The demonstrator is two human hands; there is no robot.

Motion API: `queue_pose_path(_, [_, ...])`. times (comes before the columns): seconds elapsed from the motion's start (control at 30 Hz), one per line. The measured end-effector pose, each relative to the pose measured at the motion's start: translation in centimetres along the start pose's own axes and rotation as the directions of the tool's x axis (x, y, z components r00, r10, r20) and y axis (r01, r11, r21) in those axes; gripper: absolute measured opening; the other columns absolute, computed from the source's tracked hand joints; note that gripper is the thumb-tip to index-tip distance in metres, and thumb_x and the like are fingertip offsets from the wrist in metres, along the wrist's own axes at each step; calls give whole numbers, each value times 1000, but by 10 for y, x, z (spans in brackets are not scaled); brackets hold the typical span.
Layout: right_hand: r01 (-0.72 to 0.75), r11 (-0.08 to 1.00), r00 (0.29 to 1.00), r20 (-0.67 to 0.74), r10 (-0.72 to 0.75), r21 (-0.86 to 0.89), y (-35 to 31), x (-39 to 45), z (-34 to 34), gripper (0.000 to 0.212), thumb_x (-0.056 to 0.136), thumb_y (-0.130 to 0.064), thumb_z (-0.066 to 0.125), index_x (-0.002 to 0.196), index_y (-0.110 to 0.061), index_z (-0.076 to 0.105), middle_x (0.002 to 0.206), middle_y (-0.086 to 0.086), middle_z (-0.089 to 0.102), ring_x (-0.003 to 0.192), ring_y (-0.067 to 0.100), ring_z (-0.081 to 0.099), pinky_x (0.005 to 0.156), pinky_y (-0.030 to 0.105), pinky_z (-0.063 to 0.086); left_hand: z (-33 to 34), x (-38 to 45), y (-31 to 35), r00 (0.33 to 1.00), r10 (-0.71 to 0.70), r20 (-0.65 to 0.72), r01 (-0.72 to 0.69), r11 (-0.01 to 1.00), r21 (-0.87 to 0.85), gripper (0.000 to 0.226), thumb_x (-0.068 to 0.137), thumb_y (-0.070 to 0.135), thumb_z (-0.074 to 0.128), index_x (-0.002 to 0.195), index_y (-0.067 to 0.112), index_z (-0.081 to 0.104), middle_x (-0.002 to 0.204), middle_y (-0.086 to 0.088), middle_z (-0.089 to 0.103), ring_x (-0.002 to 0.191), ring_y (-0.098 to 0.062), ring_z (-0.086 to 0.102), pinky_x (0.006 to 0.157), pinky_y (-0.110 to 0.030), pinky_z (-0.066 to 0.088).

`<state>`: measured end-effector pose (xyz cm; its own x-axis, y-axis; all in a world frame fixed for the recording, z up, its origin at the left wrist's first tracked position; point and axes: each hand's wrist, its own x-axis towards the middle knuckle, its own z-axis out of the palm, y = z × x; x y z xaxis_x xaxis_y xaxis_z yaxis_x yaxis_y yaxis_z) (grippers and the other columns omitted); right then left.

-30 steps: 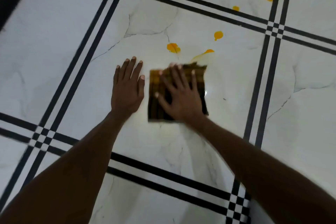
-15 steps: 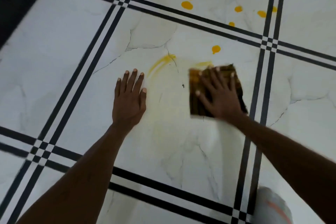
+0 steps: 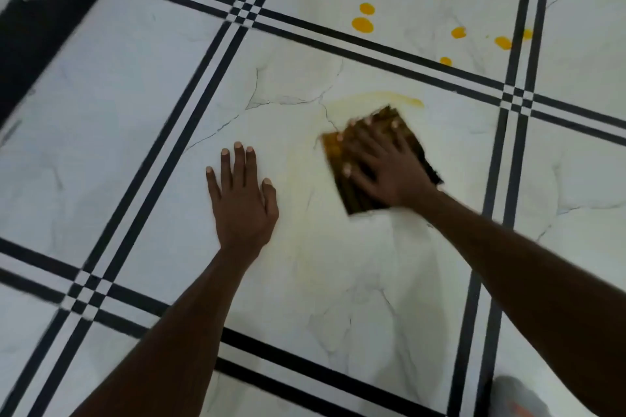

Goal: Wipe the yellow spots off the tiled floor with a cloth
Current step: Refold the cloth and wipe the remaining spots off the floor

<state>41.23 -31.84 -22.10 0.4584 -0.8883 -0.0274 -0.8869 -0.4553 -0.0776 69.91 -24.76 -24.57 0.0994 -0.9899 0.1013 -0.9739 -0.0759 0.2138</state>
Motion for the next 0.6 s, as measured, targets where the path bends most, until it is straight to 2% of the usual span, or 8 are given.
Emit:
queue_pose_path(0.07, [-328,938,944,-2,330,108,-4,57,-6,67,106,-63,21,165,-31,26,176,7,13,164,31,6,126,67,0,1,1,-1,1000,-4,1,3,1000,3,64,108,39,23,166,13,21,175,-10,17,164,-29,11,132,-56,10])
queue_pose_path(0.13, [-363,922,932,36,361,135,-38,99,-2,66,107,-62,19,166,-32,22,177,8,7,164,33,0,126,69,-2,3,1,-1,1000,-3,-3,3,1000,-2,63,109,39,24,166,13,23,175,-9,18,164,-28,12,132,-56,10])
queue_pose_path(0.2, [-116,987,993,11,115,112,-85,104,5,64,108,-59,20,165,-32,26,176,7,10,164,32,3,125,70,7,4,3,-2,1000,-7,-8,7,1000,-3,62,109,39,23,165,13,26,175,-9,21,164,-28,13,132,-56,11])
queue_pose_path(0.3, [156,986,988,12,-156,59,-119,40,10,62,109,-56,22,166,-32,23,177,3,10,164,27,3,126,66,10,0,1,-2,1000,-8,5,8,1000,-27,63,109,40,18,165,12,27,174,-9,21,164,-27,13,131,-57,13])
queue_pose_path(0.43, [389,921,916,103,-388,10,-32,-29,4,65,107,-60,29,166,-34,20,177,1,10,164,26,3,130,60,5,-1,2,1,1000,-17,16,18,999,-36,66,109,46,18,166,14,21,176,-8,16,164,-26,9,132,-56,10])
queue_pose_path(0.47, [313,950,947,66,-313,14,-5,-20,3,65,107,-60,31,165,-33,25,176,2,15,164,28,8,129,62,10,-1,1,0,1000,-18,18,19,999,-28,67,109,48,18,166,13,21,176,-8,16,164,-27,9,132,-56,8])
queue_pose_path(0.53, [-49,998,999,-16,50,46,27,22,0,65,106,-61,26,165,-33,23,176,4,17,164,29,10,126,67,13,2,2,1,999,-20,29,21,1000,-21,69,108,50,17,166,12,19,176,-9,15,164,-28,8,132,-56,7])
queue_pose_path(0.6, [-419,900,906,-14,423,121,21,75,-1,68,105,-63,18,166,-33,18,177,4,9,164,29,3,127,69,2,3,1,1,999,-16,27,17,1000,-23,71,108,51,18,166,11,19,176,-9,15,164,-28,8,132,-57,7])
